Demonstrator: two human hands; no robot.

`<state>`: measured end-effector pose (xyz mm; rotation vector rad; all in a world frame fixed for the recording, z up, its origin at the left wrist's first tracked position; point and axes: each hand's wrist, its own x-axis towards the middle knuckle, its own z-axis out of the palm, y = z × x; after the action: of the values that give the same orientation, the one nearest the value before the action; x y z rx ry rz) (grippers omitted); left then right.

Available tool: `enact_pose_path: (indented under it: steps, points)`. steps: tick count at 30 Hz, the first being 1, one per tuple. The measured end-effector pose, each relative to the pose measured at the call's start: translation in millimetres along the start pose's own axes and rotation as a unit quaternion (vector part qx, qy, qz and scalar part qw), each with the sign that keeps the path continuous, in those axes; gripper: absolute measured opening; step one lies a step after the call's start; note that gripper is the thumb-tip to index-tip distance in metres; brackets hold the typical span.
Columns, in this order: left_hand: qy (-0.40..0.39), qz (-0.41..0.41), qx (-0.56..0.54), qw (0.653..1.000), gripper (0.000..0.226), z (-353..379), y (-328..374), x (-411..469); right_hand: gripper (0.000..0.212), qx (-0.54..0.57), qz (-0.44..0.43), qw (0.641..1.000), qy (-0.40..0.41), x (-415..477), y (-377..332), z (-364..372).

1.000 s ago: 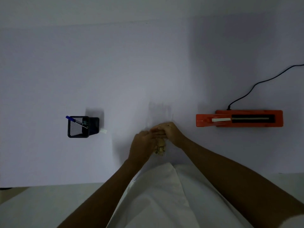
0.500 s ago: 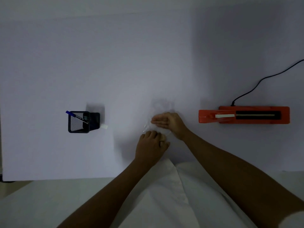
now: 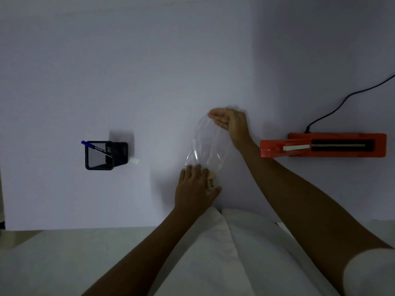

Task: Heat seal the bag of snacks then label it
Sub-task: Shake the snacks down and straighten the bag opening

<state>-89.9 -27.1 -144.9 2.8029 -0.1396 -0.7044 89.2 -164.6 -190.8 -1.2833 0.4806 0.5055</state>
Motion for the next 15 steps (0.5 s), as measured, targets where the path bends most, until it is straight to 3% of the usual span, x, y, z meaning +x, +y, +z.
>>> enact_pose_path:
  steps: [10, 15]
  points:
    - [-0.018, 0.011, -0.002, 1.0, 0.075, -6, -6, 2, 0.044, -0.017, -0.032, 0.999, -0.01, -7, -7, 2]
    - [-0.027, 0.009, -0.003, 1.0, 0.076, -6, -8, 4, 0.044, -0.051, 0.011, 0.989, -0.141, -58, 21, 25]
